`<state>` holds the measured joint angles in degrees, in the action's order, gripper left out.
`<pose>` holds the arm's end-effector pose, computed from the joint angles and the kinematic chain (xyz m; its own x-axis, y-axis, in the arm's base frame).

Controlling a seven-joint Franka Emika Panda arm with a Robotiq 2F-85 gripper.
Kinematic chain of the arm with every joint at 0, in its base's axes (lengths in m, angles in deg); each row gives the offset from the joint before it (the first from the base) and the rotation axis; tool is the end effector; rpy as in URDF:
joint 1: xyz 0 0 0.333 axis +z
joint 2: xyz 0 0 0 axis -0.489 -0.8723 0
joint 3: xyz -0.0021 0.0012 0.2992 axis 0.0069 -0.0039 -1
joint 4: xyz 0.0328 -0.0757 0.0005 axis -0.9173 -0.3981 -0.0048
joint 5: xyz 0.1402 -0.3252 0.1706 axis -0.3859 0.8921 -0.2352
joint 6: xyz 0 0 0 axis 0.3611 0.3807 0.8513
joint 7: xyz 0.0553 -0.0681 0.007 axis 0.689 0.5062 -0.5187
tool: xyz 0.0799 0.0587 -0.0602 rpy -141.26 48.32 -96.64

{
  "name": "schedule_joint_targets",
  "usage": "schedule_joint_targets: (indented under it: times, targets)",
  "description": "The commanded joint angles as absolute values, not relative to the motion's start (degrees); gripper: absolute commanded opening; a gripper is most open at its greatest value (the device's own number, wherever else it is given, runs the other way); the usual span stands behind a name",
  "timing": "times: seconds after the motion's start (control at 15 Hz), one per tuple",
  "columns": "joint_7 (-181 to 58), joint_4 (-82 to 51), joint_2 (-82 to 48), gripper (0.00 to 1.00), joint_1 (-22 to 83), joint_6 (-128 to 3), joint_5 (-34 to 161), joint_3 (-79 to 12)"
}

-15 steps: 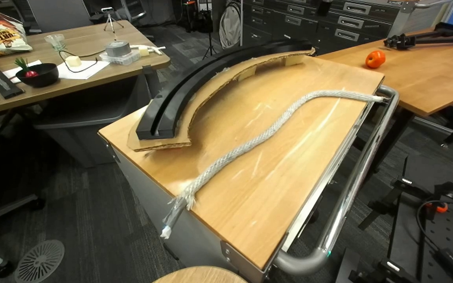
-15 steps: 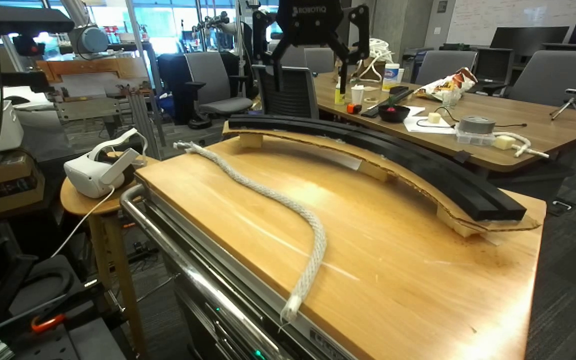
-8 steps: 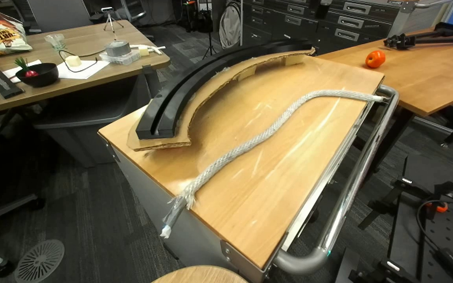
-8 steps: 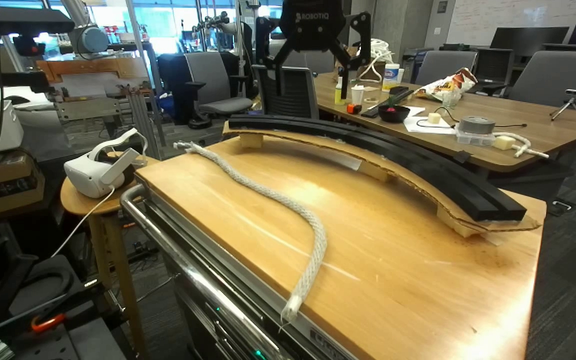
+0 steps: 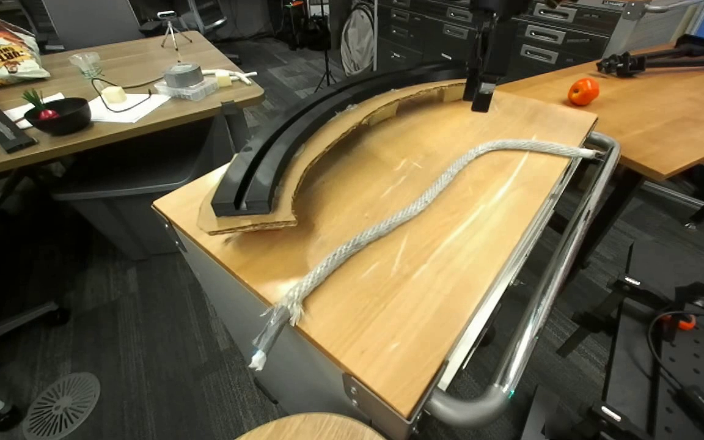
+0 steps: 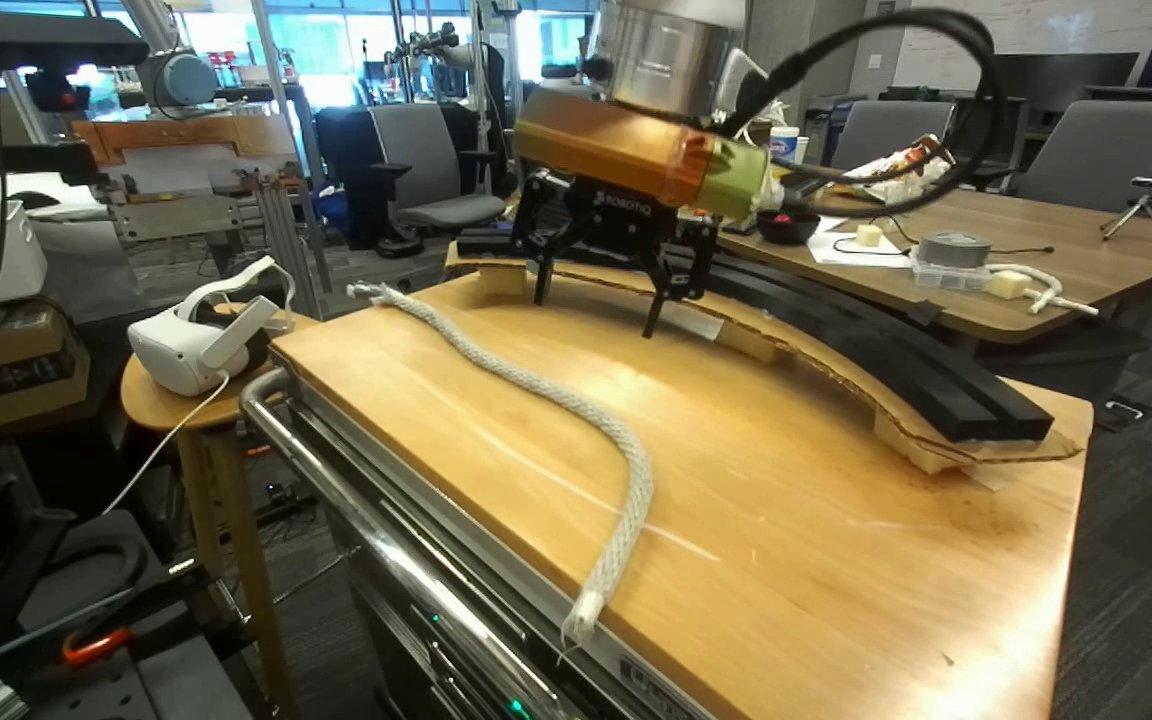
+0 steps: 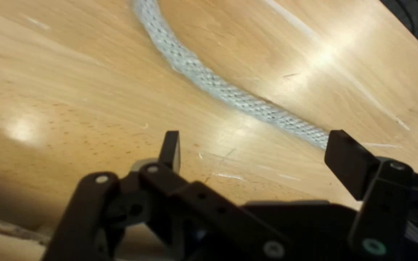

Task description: Place the rope along the middle of the black board

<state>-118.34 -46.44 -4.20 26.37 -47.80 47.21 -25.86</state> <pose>0.5195 -0.1185 0.3370 0.8654 0.4976 0.0584 0.4978 -0.8410 -0.2119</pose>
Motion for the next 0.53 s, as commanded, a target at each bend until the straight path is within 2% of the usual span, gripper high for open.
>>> schedule_joint_targets:
  times: [0.0, 0.13, 0.47]
  targets:
    - [-120.6, -46.1, -5.1, 1.0, 23.6, -47.2, 45.1, -27.9]
    - [-122.4, -45.5, -5.8, 1.0, 22.8, -46.3, 43.7, -27.9]
    - [-110.8, -51.4, -1.9, 1.0, 25.2, -55.6, 62.9, -30.1]
